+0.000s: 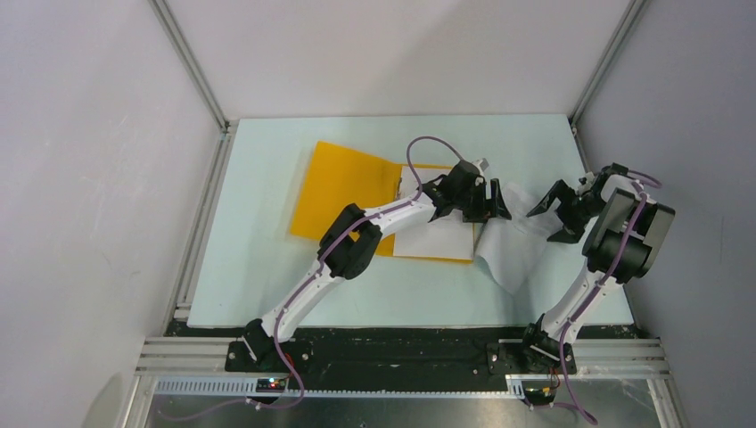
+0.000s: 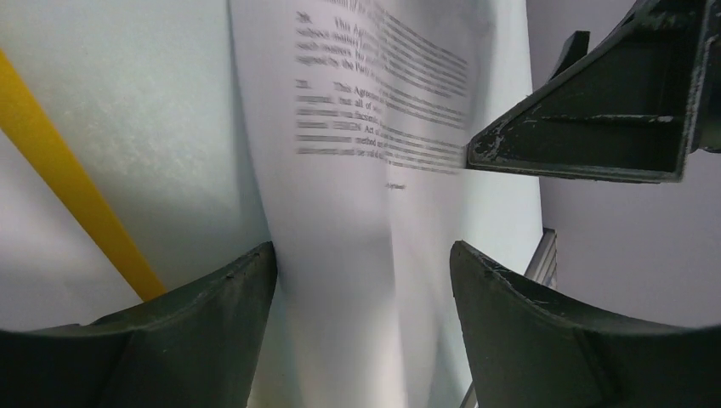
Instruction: Put the files into the folder
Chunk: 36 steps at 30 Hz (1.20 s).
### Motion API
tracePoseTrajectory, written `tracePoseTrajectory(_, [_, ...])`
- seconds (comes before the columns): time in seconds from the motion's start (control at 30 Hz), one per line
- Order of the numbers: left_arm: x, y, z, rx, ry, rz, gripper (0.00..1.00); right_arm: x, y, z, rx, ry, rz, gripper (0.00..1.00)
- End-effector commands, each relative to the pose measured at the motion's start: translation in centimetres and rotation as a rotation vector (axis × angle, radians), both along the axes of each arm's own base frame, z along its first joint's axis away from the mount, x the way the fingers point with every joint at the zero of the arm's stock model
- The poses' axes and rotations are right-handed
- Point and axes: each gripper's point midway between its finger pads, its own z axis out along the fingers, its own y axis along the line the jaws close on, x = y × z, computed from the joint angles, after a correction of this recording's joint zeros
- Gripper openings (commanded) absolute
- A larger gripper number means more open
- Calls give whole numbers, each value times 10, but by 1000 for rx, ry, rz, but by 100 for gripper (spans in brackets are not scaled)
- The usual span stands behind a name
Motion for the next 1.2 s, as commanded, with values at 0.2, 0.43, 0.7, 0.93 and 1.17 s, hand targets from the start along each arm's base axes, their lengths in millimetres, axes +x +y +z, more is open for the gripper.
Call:
tracePoseTrajectory(0.2, [-18,14,-56,126,96,1,81,15,28,38,286,-214,24,100])
tracePoseTrajectory(0.43, [-16,18,-58,126,107,0,82,2,55,42,428,-256,54,100])
tracePoseTrajectory(0.7, [-22,4,-37,2,105,-87,83,2,54,27,398,-238,62,100])
tracePoseTrajectory(0.93, [-12,13,-37,22,92,-49,86,-2,40,41,332,-241,59,100])
tracePoseTrajectory(1.17, [-11,18,-49,65,110,-17,85,-49,-50,36,-172,-77,3,100])
